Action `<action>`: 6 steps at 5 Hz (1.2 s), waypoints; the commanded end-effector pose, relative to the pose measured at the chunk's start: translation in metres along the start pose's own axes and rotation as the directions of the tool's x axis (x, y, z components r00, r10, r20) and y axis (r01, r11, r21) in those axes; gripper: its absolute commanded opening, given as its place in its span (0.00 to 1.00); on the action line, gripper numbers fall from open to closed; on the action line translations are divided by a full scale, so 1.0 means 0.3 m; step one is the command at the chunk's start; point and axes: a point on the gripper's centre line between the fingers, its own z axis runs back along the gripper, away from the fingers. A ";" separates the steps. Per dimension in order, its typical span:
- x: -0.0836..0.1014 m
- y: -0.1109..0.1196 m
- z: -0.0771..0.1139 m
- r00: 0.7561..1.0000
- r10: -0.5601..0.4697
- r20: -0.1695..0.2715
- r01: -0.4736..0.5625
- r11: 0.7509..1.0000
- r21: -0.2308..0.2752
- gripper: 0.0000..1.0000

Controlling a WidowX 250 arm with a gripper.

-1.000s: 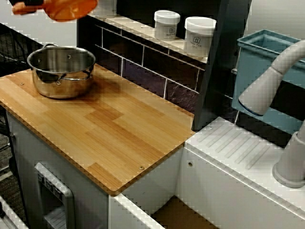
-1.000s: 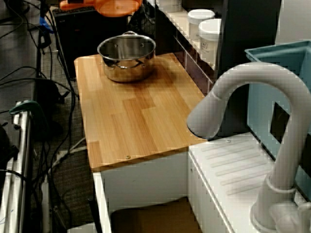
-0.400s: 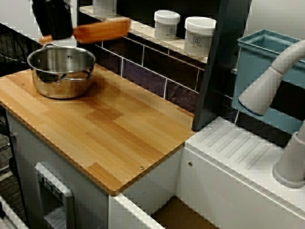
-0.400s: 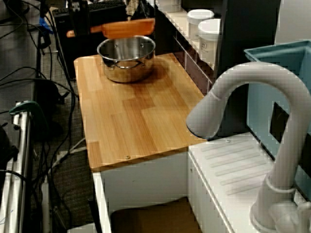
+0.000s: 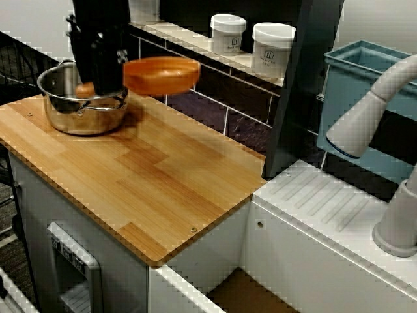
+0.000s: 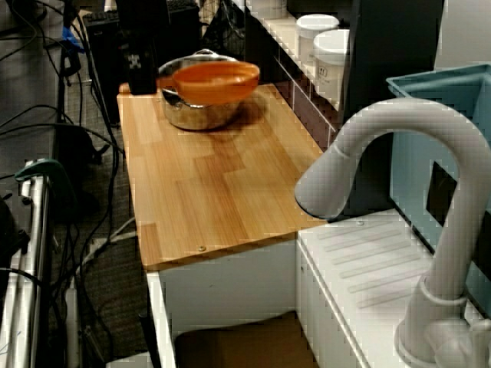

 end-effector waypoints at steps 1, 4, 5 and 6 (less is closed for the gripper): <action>0.008 -0.016 -0.127 1.000 -0.002 -0.014 0.003 0.995 0.098 0.00; 0.008 0.019 -0.210 1.000 0.013 -0.005 -0.012 0.984 0.176 0.00; 0.005 0.017 -0.230 1.000 0.010 -0.013 -0.007 0.982 0.189 0.00; -0.003 0.019 -0.250 1.000 0.015 -0.027 -0.010 0.981 0.191 0.00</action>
